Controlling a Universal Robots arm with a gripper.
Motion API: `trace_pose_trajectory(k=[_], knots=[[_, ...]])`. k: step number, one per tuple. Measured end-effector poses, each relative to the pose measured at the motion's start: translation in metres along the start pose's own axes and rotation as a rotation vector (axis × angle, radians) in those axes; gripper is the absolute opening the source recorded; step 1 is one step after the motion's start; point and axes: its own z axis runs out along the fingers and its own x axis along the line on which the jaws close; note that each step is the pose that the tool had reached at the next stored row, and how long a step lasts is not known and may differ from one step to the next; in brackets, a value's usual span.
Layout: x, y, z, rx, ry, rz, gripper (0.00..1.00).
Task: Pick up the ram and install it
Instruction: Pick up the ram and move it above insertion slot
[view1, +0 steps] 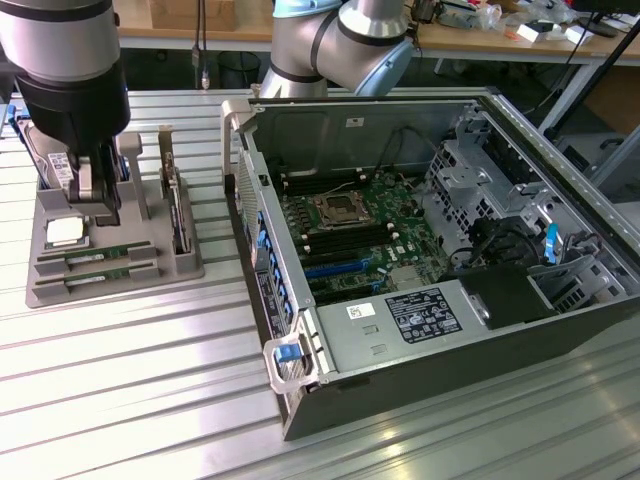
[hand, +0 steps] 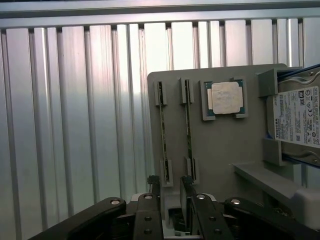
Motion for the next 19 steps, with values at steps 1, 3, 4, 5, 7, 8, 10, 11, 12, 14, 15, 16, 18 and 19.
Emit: trace_pose_trajectory(k=[1, 3, 4, 5, 7, 8, 10, 11, 12, 14, 15, 16, 18, 19], knots=[[0.0, 0.0, 0.0005, 0.0, 0.0, 0.0, 0.3], [0.0, 0.0, 0.0014, 0.0, 0.0, 0.0, 0.3], [0.0, 0.0, 0.0017, -0.0001, 0.0, 0.0, 0.3], [0.0, -0.0001, 0.0021, 0.0, 0.0, 0.0, 0.3], [0.0001, -0.0001, 0.0029, 0.0001, 0.0, 0.0, 0.3], [0.0001, -0.0001, 0.0031, 0.0, 0.0, 0.0, 0.3], [0.0001, -0.0002, 0.004, 0.0, 0.0, 0.0, 0.3], [0.0001, -0.0002, 0.0043, 0.0, 0.0, 0.0, 0.3], [0.0001, -0.0002, 0.0046, 0.0, 0.0, 0.0, 0.3], [0.0001, -0.0002, 0.0056, -0.0001, 0.0001, 0.0, 0.3], [0.0001, -0.0002, 0.0061, 0.0, 0.0, 0.0, 0.3], [0.0001, -0.0003, 0.0066, 0.0, 0.0, 0.0, 0.3], [0.0002, -0.0003, 0.0075, 0.0, 0.0, 0.0, 0.3], [0.0002, -0.0003, 0.0079, 0.0, 0.0, 0.0, 0.3]])
